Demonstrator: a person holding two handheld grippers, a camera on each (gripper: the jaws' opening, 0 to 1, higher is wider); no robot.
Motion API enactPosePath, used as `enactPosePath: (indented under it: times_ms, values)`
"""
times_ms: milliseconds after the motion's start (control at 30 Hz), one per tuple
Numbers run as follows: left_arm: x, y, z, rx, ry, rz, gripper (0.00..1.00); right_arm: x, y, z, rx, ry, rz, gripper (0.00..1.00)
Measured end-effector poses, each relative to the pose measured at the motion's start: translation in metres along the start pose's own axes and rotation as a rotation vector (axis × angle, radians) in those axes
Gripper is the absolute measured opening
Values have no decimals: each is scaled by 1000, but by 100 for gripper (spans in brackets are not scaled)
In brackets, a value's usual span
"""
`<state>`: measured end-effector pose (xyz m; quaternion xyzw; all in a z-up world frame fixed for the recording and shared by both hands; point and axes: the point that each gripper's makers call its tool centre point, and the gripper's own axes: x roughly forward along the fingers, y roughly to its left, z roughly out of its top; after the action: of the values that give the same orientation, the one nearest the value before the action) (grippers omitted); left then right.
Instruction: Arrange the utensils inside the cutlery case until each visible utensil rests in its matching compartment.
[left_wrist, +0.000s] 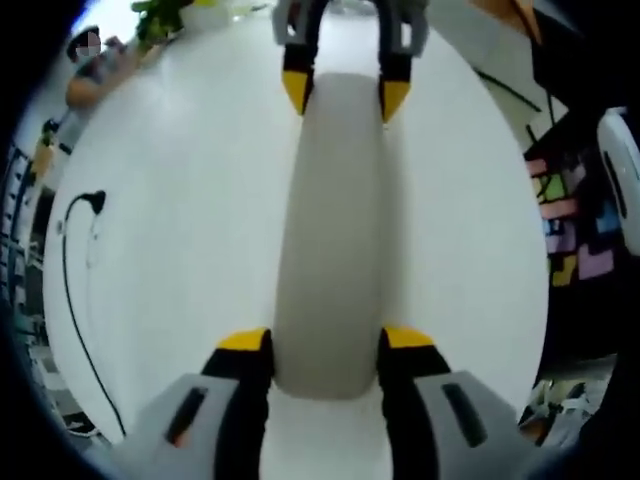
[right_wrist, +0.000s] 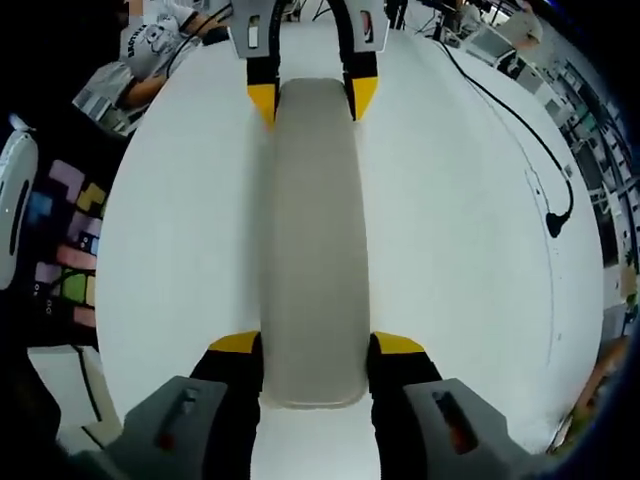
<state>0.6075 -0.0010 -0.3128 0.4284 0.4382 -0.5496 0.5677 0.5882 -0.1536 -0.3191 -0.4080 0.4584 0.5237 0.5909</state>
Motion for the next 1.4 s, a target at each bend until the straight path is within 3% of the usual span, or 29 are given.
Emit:
enactPosePath:
  times_ms: [333, 733, 967, 1067, 1233, 1300, 1400]
  values:
    - [16, 1, 1, 16, 27, -12, 44, 10, -2, -8, -3, 14, 22, 43]
    - [20, 1, 5, 41, 58, -22, 45, 12, -2, -14, -36, 58, 14, 44]
    - [20, 1, 6, 49, -14, -28, 47, 12, -2, -15, -39, 54, 13, 45]
    - [19, -4, 6, 61, -25, -49, 53, 10, -3, -16, -42, 39, 12, 45]
    - [16, -4, 11, -46, -98, -70, 64, 7, -4, -16, -28, -33, 24, 44]
    - [14, -1, 5, -47, -102, -60, 65, 7, -2, -15, -20, -65, 28, 47]
    - [6, 3, 6, -71, -167, -44, 66, 6, 0, -15, 1, -111, 27, 52]
